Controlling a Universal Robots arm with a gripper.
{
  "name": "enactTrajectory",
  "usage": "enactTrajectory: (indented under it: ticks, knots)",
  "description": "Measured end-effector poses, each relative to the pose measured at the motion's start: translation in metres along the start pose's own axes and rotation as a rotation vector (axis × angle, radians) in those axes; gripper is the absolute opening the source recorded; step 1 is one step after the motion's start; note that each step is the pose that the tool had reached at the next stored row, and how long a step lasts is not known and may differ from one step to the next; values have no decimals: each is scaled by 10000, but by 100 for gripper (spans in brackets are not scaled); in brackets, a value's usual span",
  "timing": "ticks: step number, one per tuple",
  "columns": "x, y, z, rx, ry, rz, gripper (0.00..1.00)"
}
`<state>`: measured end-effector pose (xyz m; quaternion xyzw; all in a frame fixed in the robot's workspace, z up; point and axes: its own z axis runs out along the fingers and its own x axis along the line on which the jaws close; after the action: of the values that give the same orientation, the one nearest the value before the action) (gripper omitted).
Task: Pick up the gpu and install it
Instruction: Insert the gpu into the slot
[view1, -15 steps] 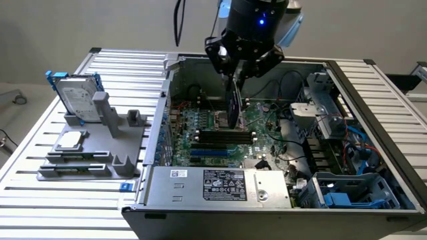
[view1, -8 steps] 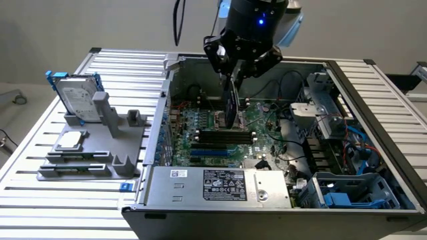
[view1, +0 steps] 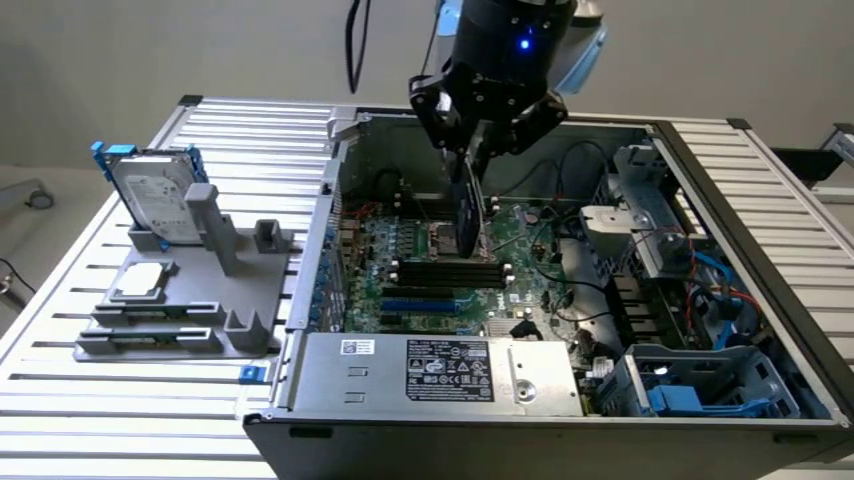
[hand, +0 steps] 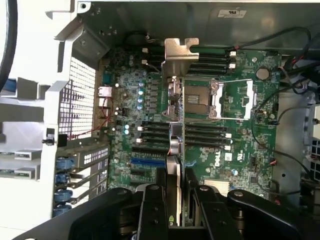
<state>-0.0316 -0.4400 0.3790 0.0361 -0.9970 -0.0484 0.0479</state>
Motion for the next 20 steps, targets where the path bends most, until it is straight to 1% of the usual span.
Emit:
enactTrajectory:
  ticks: [1, 2, 3, 18, 20]
  knots:
    - [0, -1, 3, 20, -54, -175, 27]
    - [-1, -1, 6, 38, -71, -356, 27]
    - [-2, -1, 11, 56, -62, -548, 27]
    - [-11, -12, 122, 293, 205, -3248, 27]
    - [-13, -14, 135, 327, 234, -3616, 27]
